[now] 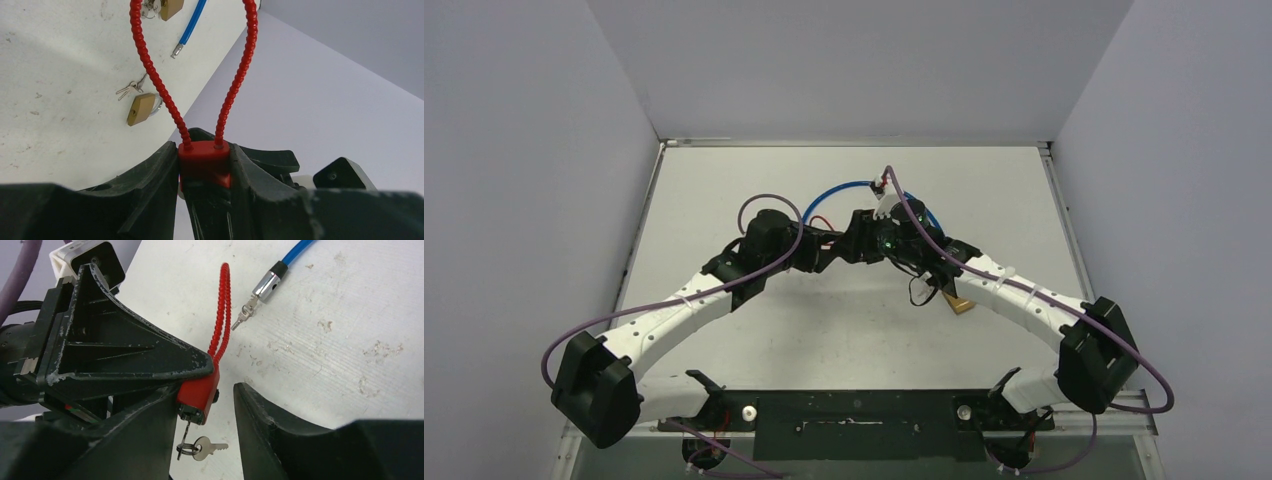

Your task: Unlock with the key

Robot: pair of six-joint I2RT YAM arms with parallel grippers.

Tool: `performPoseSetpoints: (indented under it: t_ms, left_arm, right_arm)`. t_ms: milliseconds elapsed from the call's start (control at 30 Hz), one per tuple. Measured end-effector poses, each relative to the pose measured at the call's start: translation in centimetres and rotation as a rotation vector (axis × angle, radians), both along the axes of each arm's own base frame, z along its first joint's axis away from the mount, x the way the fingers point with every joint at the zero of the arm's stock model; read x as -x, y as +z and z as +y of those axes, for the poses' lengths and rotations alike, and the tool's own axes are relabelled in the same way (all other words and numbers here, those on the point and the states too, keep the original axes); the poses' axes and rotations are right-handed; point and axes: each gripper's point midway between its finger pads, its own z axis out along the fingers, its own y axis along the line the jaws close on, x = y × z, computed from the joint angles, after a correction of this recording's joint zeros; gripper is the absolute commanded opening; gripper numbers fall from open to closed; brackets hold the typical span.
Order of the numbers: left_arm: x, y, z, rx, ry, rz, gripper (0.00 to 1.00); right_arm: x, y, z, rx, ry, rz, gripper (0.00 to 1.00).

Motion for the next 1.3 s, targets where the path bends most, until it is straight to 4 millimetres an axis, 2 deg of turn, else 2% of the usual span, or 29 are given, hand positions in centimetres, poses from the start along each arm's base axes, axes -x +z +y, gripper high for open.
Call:
performPoseSetpoints:
  t_ms: [67,133,200,300,367,500,633,700,833,900,1067,1133,1200,1300]
  left_arm:
    - [-0.1,0.0,0.1,-0.002,0.004,-0.002,0.00]
    - [-0.1,0.0,0.1,-0.004,0.009,-0.004,0.10]
    - [-0.3,0.2,0.3,-0.003,0.018,-0.011,0.27]
    - [-0.3,0.4,0.5,-0.007,0.024,-0.021,0.59]
    - [-0.2,0.6,0.5,-0.012,0.015,-0.034,0.76]
    - [0.1,2.5,1.0,-0.020,0.007,-0.117,0.87]
    - [0.1,5.0,1.6,0.004,0.013,-0.269,0.89]
    - [0.1,5.1,1.6,0.024,0.009,-0.331,0.89]
    - [-0.4,4.3,1.0,0.035,-0.015,-0.420,0.90]
    - [-0.9,4.9,0.5,0.047,-0.032,-0.484,0.90]
    - [-1.4,9.9,0.3,0.110,-0.033,-0.738,0.89]
    - [-1.3,11.7,0.5,0.127,-0.025,-0.817,0.80]
    - [-1.2,12.9,0.7,0.137,-0.016,-0.876,0.65]
    - [-1.2,13.5,0.8,0.139,-0.009,-0.914,0.43]
  right_arm:
    - [0.0,0.3,0.5,-0.018,0.004,-0.003,0.22]
    - [0.2,0.7,0.9,-0.039,0.008,0.000,0.12]
    - [-0.1,0.9,0.9,-0.061,-0.002,0.003,0.06]
    - [-0.1,1.0,1.0,-0.116,0.001,0.018,0.05]
    - [-0.5,1.1,0.8,-0.155,-0.010,0.036,0.05]
    - [-2.0,1.7,-0.7,-0.235,-0.058,0.075,0.05]
    - [-3.0,3.6,-1.8,-0.367,-0.075,0.107,0.05]
    - [-3.3,4.9,-2.2,-0.437,-0.072,0.122,0.06]
    - [-2.9,7.7,-1.9,-0.561,-0.026,0.148,0.06]
    - [-2.4,8.9,-1.6,-0.611,0.007,0.166,0.06]
    - [-1.2,10.6,-1.2,-0.685,0.065,0.212,0.07]
    - [-1.0,10.9,-1.2,-0.699,0.076,0.228,0.07]
    - [-0.7,11.1,-1.1,-0.710,0.087,0.243,0.07]
    - [-0.4,11.6,-1.0,-0.725,0.102,0.258,0.07]
